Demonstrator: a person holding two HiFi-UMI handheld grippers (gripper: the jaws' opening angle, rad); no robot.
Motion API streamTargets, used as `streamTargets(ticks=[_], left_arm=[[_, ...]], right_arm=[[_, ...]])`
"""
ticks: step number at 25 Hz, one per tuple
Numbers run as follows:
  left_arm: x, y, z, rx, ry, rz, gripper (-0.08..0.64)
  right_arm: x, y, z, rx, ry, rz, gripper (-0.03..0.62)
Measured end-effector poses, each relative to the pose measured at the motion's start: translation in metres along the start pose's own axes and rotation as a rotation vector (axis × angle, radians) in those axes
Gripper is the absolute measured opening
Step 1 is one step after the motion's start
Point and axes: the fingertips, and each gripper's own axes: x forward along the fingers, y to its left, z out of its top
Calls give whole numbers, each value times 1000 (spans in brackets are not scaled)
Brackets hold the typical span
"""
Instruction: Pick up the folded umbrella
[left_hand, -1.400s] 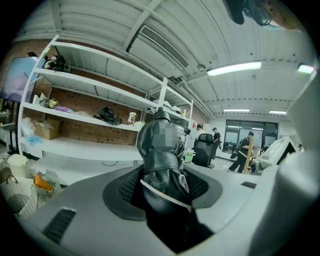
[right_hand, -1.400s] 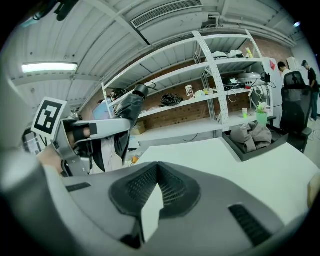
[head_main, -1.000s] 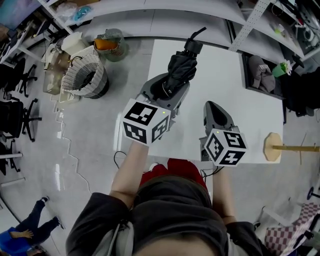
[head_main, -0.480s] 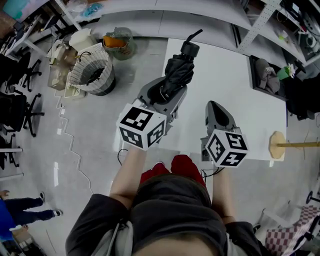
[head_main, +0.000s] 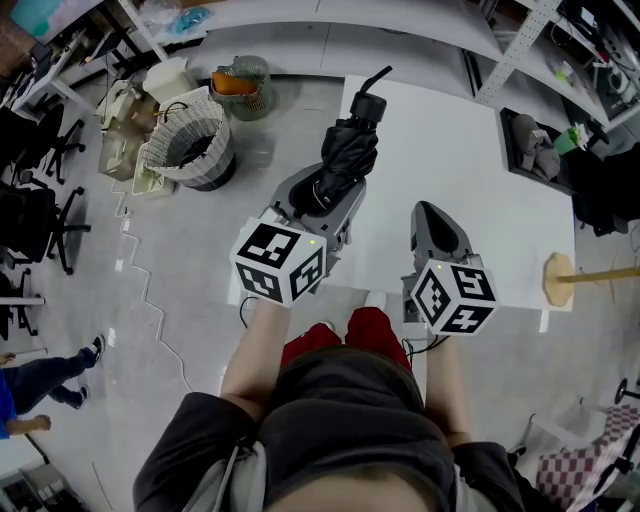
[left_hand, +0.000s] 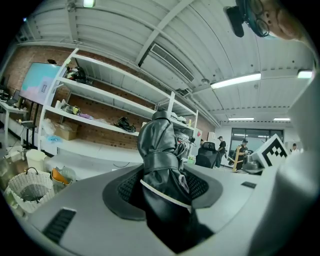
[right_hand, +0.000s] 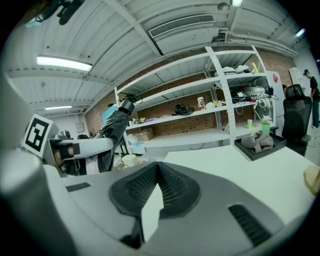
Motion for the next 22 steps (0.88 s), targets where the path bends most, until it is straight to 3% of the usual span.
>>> streamTargets(ticks=[12,22], left_arm=[[-48,7,-20,-5,24,35,207],[-92,18,-51,5,37,62,207]], right_arm=[[-15,37,-10,-12,-16,22,18],[-24,70,-41,-17,-23,39,18]])
